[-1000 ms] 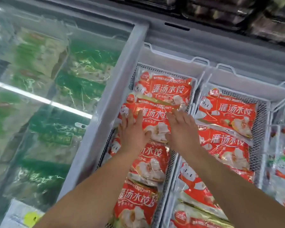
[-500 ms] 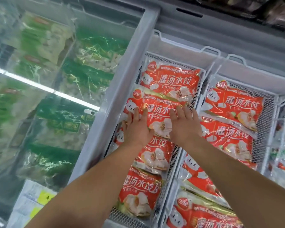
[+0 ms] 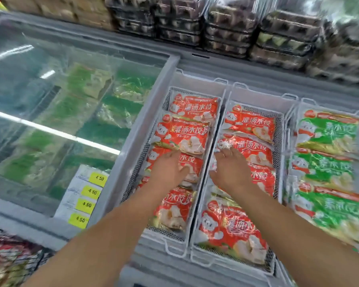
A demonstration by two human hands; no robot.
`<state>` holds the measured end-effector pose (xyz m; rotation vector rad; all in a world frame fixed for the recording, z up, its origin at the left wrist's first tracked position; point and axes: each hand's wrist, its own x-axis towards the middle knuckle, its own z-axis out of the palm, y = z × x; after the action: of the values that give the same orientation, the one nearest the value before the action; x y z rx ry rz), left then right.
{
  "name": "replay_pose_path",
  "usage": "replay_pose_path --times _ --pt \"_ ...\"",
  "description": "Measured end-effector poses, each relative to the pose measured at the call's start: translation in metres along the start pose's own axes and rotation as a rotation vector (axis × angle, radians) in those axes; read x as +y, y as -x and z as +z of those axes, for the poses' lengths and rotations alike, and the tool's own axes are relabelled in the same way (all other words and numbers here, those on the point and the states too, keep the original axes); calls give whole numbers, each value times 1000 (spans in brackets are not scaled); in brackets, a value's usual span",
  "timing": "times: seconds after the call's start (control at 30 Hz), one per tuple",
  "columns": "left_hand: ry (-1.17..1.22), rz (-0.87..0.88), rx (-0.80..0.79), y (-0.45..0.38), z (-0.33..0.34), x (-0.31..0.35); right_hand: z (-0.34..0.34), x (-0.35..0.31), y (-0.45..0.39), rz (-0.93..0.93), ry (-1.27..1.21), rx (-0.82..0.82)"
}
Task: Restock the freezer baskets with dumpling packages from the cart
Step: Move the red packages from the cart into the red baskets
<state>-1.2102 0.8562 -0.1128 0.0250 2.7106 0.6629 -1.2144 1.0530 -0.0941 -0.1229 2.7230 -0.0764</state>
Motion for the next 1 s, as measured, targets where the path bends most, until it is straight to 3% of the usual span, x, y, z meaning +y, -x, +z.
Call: replay_pose_path --times 0.3,0.47,0.7,1.0 --pt "134 -93 295 198 -39 19 -25 -26 183 -199 21 220" --pt "200 -189 382 290 -59 -1 -30 -74 245 -333 1 214" --pt "205 -378 481 412 -71 -72 -6 -176 311 -532 21 226" --pt "282 -572 603 600 -65 -204 73 -347 406 -792 33 149"
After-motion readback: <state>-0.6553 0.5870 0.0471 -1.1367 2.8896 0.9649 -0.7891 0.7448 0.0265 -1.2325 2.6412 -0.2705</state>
